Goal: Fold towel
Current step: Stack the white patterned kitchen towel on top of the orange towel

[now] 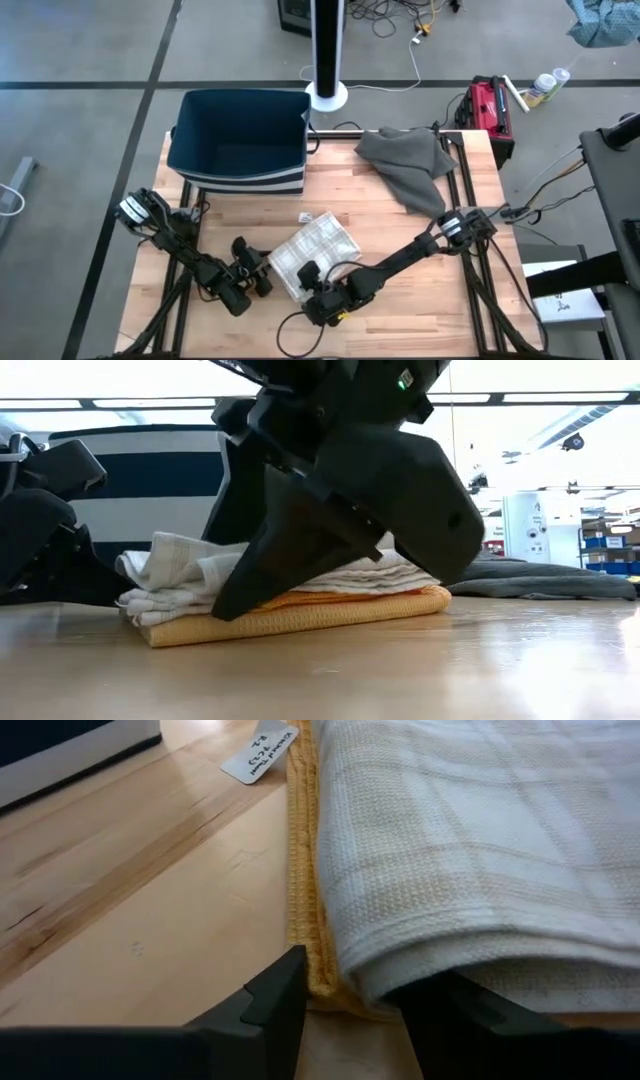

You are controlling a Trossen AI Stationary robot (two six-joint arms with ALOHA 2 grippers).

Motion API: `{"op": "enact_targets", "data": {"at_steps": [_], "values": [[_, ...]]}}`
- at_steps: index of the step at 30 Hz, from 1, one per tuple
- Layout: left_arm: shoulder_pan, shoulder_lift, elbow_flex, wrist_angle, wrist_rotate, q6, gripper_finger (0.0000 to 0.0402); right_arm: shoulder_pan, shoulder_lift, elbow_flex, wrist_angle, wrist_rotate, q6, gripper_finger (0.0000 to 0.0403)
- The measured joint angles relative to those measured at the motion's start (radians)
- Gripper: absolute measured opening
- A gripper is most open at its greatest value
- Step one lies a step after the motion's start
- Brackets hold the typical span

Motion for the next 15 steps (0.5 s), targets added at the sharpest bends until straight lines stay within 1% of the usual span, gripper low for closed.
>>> {"op": "enact_targets", "data": {"at_steps": [4, 8, 15], "values": [[0.001, 0.0, 0.0, 0.003, 0.002, 0.002, 0.014, 0.0, 0.0, 0.005, 0.0, 0.006, 0.001, 0.0218], [0.002, 0.0, 0.0, 0.004, 0.003, 0.002, 0.014, 0.008, -0.011, 0.012, -0.008, -0.023, 0.005, 0.0195], [0.003, 0.0, 0.0, 0.005, 0.003, 0.002, 0.0149, -0.003, -0.022, 0.021, -0.007, -0.029, 0.045, 0.0149]]}}
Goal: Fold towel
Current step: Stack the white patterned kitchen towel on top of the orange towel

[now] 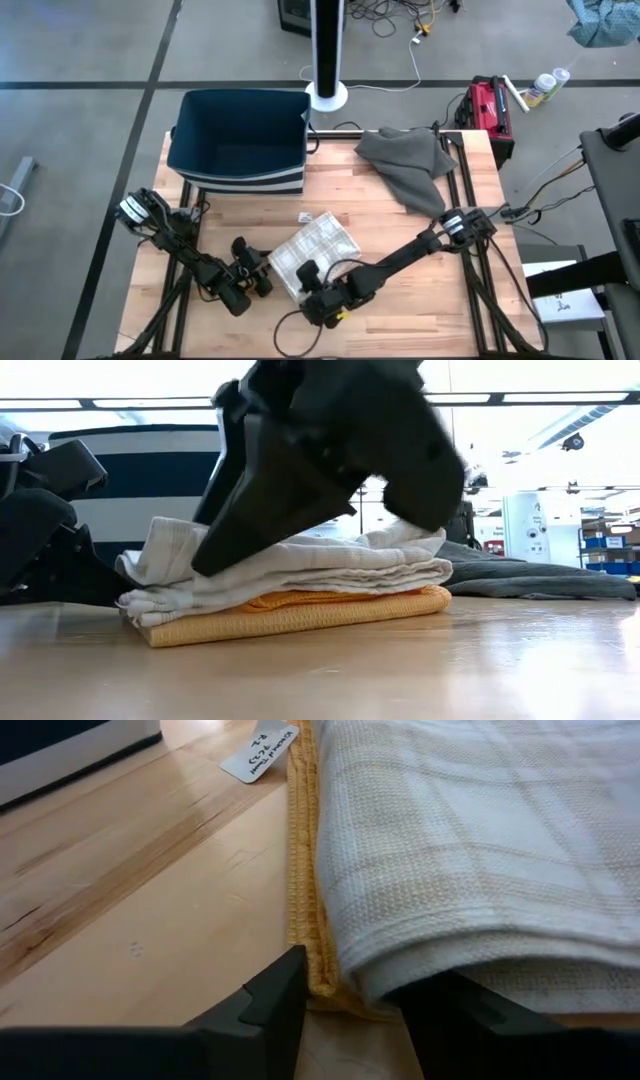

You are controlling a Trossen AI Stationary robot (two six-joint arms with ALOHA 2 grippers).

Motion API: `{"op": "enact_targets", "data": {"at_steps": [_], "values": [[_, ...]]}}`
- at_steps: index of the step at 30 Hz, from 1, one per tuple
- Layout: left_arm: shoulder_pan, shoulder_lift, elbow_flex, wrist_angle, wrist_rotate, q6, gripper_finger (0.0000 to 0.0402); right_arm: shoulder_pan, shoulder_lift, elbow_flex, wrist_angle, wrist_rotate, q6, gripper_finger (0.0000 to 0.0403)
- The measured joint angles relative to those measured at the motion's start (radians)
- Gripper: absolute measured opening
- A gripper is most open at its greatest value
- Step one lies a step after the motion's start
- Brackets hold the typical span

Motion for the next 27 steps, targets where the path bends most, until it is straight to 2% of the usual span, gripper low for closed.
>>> {"op": "enact_targets", "data": {"at_steps": [7, 14, 21, 27], "values": [[0.0, 0.001, 0.0, 0.008, 0.001, 0.004, 0.0139, -0.006, 0.003, 0.0, 0.007, -0.017, 0.009, 0.0091], [0.001, 0.001, 0.0, 0.01, -0.001, 0.004, 0.0138, -0.007, 0.001, 0.042, 0.004, -0.016, 0.025, 0.0012], [0.002, -0.01, -0.001, -0.004, -0.007, -0.001, 0.0168, -0.006, -0.03, 0.093, 0.002, -0.013, 0.032, 0.001], [0.002, -0.043, -0.002, -0.012, 0.011, 0.017, 0.0194, -0.009, -0.031, 0.1, 0.001, 0.032, 0.064, 0.0005]]}}
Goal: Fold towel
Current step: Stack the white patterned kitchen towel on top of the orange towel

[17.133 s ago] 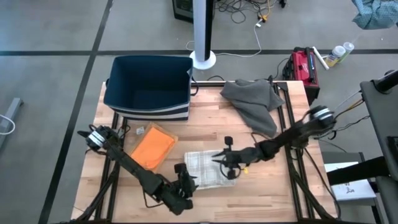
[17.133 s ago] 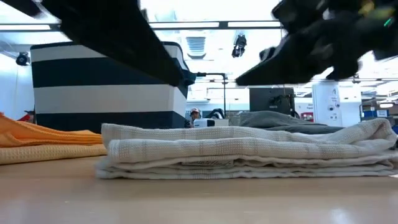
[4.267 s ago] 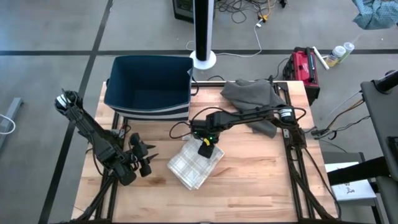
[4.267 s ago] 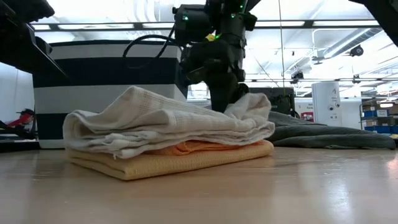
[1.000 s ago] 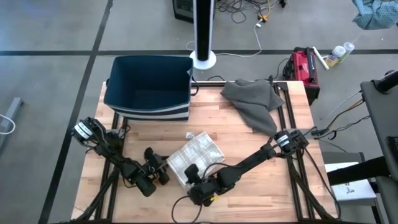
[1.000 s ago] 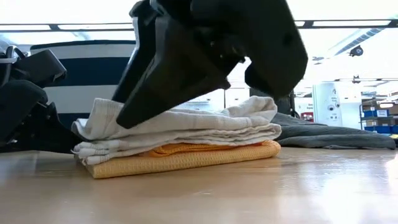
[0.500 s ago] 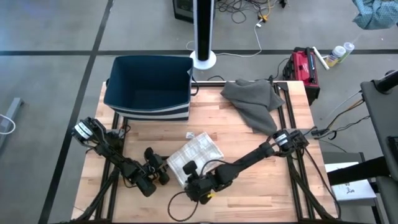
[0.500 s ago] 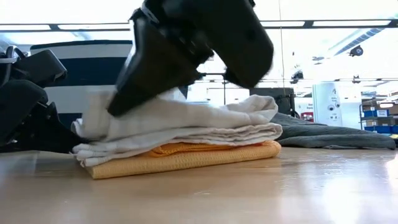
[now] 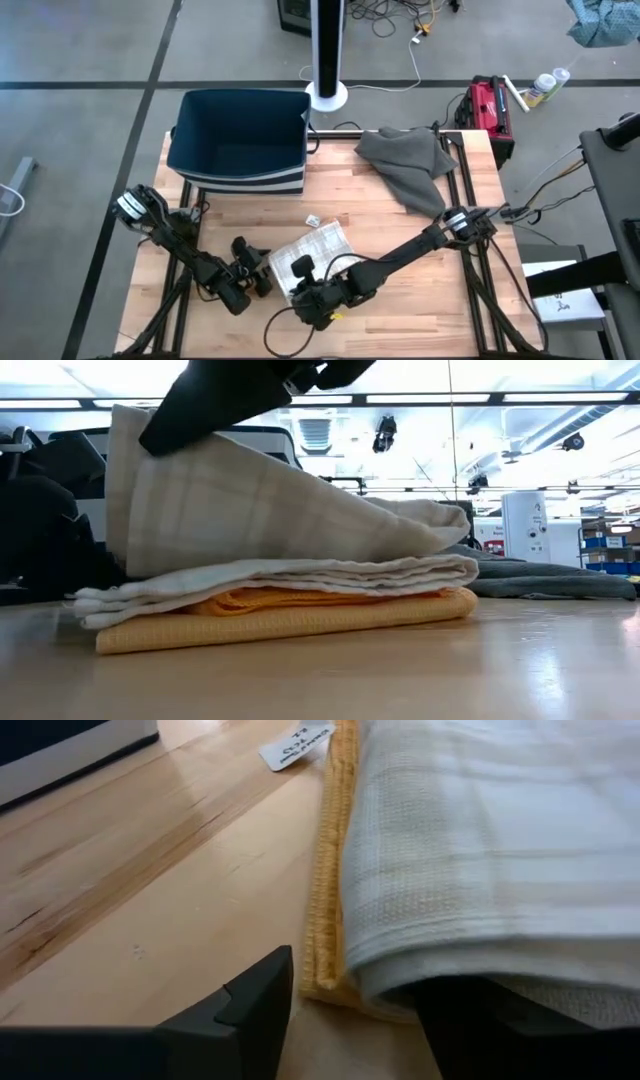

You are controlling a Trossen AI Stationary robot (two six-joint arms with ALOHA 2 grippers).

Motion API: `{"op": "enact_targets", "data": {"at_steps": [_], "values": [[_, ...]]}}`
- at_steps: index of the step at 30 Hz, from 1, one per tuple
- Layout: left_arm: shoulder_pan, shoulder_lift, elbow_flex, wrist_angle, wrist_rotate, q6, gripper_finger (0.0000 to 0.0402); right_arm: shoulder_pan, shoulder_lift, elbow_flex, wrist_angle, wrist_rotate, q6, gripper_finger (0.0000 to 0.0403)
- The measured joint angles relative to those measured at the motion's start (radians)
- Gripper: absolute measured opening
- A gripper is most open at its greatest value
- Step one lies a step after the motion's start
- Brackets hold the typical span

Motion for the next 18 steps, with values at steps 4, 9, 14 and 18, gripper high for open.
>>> {"op": "enact_targets", "data": {"at_steps": [4, 9, 14, 18], "values": [[0.0, -0.027, 0.0, -0.025, 0.006, 0.006, 0.0199, -0.01, 0.002, -0.012, -0.003, 0.019, 0.041, 0.0005], [0.0, -0.063, 0.0, -0.065, -0.002, -0.001, 0.0193, -0.011, 0.002, -0.001, 0.0, 0.068, 0.037, 0.0005], [0.0, -0.075, 0.0, -0.073, -0.007, -0.024, 0.0193, -0.008, 0.001, 0.005, 0.013, 0.046, 0.04, 0.0005], [0.0, -0.075, 0.0, -0.103, -0.007, -0.065, 0.0194, -0.008, 0.0, -0.029, 0.023, 0.02, 0.082, 0.0005]]}}
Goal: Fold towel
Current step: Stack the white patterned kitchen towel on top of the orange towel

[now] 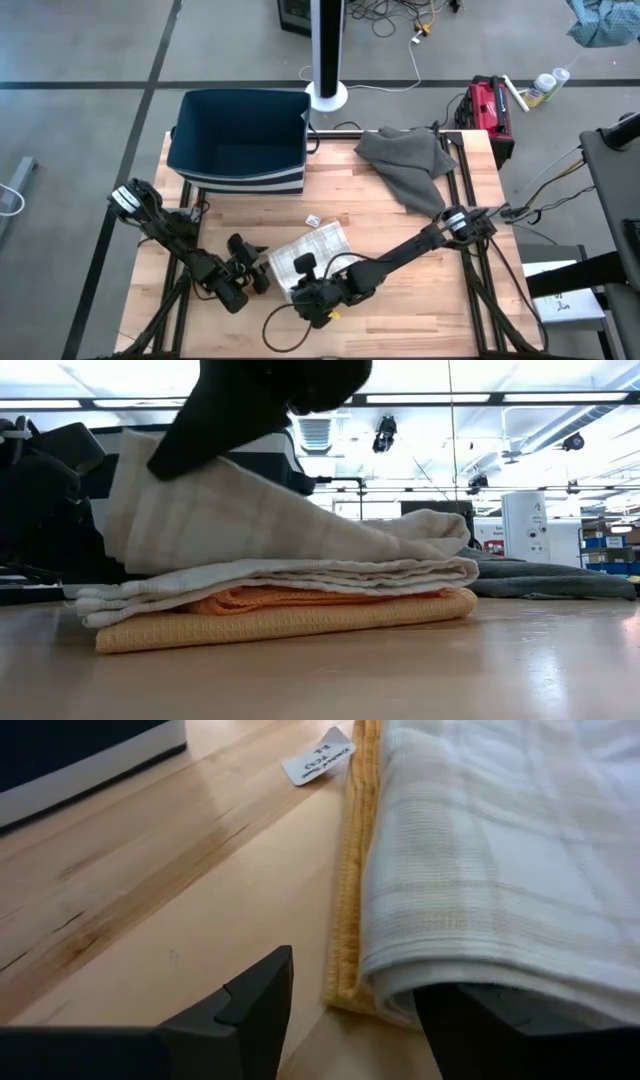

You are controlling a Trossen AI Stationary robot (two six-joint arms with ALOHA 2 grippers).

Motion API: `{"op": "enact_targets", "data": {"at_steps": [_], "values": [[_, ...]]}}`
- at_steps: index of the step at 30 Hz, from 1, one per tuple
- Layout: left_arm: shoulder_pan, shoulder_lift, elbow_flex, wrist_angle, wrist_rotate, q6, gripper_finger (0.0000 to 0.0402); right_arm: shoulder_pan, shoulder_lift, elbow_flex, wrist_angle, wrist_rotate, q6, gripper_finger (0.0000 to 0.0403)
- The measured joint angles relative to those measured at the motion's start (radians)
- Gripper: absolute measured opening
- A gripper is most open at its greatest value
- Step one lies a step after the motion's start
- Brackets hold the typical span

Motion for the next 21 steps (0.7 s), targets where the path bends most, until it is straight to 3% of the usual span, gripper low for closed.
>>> {"op": "enact_targets", "data": {"at_steps": [8, 16, 21], "values": [[0.0, 0.0, -0.001, -0.001, 0.0, -0.007, 0.0179, -0.001, 0.007, -0.056, 0.034, -0.147, 0.102, 0.0047], [0.0, -0.055, 0.021, -0.032, 0.066, 0.113, 0.0165, 0.0, -0.007, -0.066, 0.008, -0.157, 0.173, 0.0128], [-0.001, -0.158, 0.07, -0.21, 0.088, 0.135, 0.0164, 0.014, -0.113, -0.039, -0.164, -0.155, 0.162, 0.0174]]}}
